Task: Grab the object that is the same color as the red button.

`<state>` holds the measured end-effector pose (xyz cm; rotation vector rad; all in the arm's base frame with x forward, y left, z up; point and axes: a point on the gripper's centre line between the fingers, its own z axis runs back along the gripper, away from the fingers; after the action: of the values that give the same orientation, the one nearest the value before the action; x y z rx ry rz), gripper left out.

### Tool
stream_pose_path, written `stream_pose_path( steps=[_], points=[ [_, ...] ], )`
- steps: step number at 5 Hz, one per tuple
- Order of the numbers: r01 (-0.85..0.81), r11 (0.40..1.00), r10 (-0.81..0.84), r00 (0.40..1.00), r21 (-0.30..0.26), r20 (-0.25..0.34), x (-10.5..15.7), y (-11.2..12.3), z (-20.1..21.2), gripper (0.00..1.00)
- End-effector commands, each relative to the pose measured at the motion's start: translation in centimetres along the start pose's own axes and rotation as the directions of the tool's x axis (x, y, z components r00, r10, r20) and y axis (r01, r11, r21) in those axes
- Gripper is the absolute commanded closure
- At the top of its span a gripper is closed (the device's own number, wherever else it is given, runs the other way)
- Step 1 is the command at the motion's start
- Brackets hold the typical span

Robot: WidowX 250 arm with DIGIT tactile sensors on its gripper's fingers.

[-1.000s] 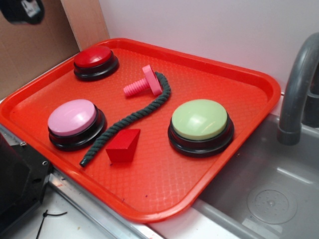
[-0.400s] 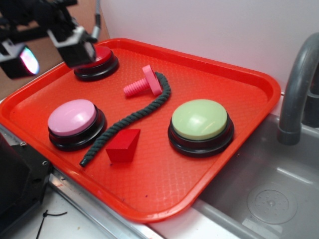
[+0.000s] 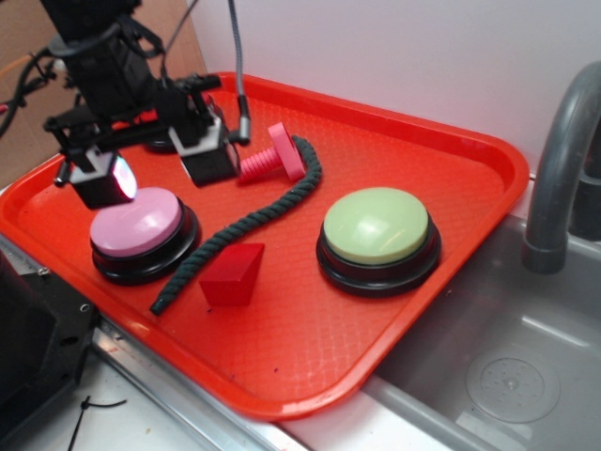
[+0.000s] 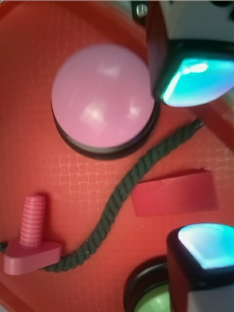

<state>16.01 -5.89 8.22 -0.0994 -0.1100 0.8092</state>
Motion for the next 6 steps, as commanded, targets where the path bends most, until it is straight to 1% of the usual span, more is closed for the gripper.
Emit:
stream_pose_path(
  steps=[1, 2, 3, 4, 5, 6],
  points=[
    [0.015, 1.000, -0.015, 1.000, -0.010, 0.010, -1.7, -1.6, -3.1, 0.00],
    [0.032, 0.999, -0.032, 0.999, -0.012, 0.017, -2.7, -2.1, -4.1, 0.00],
    [0.020, 1.000, -0.020, 0.999, -0.012, 0.040, -3.4, -2.8, -5.1, 0.00],
    [-0.002, 1.000, 0.003, 0.999, -0.015, 0.052, -3.5, -3.0, -5.8, 0.00],
    [0.004, 1.000, -0.004, 0.998, 0.000, 0.061, -3.4, -2.9, -6.5, 0.24],
    [0.002, 1.000, -0.003, 0.998, 0.006, 0.062, -3.3, -2.7, -6.5, 1.00]
  ],
)
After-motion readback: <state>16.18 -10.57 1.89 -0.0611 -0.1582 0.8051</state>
